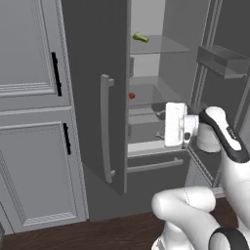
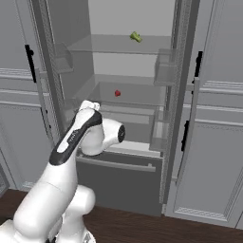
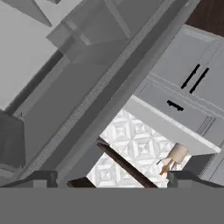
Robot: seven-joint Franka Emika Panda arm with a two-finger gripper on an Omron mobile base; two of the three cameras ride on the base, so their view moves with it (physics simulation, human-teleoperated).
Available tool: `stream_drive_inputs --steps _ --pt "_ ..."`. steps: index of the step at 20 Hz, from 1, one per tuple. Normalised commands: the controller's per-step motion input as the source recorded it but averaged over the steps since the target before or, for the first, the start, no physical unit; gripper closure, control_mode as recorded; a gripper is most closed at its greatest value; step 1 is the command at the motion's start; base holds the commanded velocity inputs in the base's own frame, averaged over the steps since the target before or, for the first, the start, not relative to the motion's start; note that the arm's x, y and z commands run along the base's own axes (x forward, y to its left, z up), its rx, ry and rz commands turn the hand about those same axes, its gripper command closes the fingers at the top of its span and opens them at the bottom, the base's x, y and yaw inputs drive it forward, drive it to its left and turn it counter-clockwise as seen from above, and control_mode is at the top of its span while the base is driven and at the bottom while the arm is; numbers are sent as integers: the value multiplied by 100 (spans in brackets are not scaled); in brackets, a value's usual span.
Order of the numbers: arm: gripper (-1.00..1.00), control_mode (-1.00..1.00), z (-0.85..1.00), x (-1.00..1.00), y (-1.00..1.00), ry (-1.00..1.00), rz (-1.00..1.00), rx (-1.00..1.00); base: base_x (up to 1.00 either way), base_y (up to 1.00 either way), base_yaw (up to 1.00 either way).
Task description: Take the strawberry from the fridge and place it on top of the pancake, located on the dining counter.
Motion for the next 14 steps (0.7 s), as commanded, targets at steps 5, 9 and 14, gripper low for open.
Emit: stream_drive_inputs --steps 5,9,14 --pt "-100 -100 34 75 0 38 3 39 0 0 0" --pt "-100 -100 15 71 0 51 12 26 0 0 0" --pt "-100 -100 -17 40 28 14 17 0 0 0 0"
